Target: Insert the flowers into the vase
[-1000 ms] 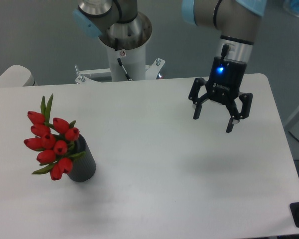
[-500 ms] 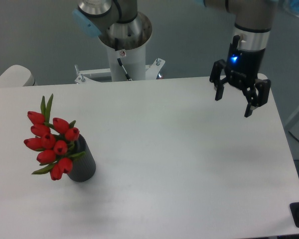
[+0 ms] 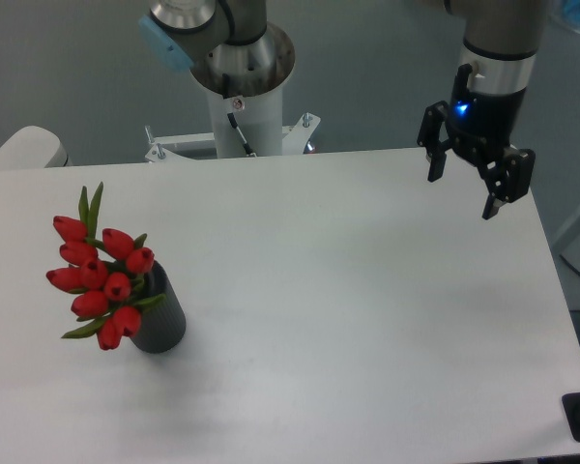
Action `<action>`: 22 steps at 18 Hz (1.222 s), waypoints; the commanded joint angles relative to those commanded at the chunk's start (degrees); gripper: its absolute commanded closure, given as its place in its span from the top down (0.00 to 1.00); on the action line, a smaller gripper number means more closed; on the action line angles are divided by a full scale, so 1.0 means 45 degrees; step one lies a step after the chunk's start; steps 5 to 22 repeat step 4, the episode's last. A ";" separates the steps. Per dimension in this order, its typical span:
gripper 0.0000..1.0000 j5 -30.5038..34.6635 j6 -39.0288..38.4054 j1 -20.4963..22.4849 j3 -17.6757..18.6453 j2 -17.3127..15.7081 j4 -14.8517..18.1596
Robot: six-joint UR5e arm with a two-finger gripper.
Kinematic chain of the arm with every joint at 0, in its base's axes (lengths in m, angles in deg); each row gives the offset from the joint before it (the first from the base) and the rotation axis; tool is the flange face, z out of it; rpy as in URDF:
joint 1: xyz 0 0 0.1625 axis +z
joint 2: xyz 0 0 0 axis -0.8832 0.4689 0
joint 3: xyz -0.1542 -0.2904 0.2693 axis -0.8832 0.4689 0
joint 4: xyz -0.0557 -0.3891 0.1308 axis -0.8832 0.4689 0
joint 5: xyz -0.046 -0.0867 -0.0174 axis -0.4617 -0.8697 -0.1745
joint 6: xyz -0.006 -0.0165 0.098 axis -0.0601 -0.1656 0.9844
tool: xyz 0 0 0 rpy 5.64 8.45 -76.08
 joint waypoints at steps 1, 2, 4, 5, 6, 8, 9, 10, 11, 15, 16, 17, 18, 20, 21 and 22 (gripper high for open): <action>1.00 0.0000 0.0000 0.0000 -0.0078 0.0039 0.0020; 1.00 0.0000 0.0000 0.0000 -0.0117 0.0059 0.0078; 1.00 0.0000 0.0000 0.0000 -0.0176 0.0059 0.0137; 1.00 0.0000 0.0000 0.0000 -0.0176 0.0059 0.0137; 1.00 0.0000 0.0000 0.0000 -0.0176 0.0059 0.0137; 1.00 0.0000 0.0000 0.0000 -0.0176 0.0059 0.0137; 1.00 0.0000 0.0000 0.0000 -0.0176 0.0059 0.0137; 1.00 0.0000 0.0000 0.0000 -0.0176 0.0059 0.0137; 1.00 0.0000 0.0000 0.0000 -0.0176 0.0059 0.0137; 1.00 0.0000 0.0000 0.0000 -0.0176 0.0059 0.0137; 1.00 0.0000 0.0000 0.0000 -0.0176 0.0059 0.0137; 1.00 0.0000 0.0000 0.0000 -0.0176 0.0059 0.0137; 1.00 0.0000 0.0000 0.0000 -0.0176 0.0059 0.0137; 1.00 0.0000 0.0000 0.0000 -0.0176 0.0059 0.0137; 1.00 0.0000 0.0000 0.0000 -0.0176 0.0059 0.0137; 1.00 0.0000 0.0000 0.0000 -0.0176 0.0059 0.0137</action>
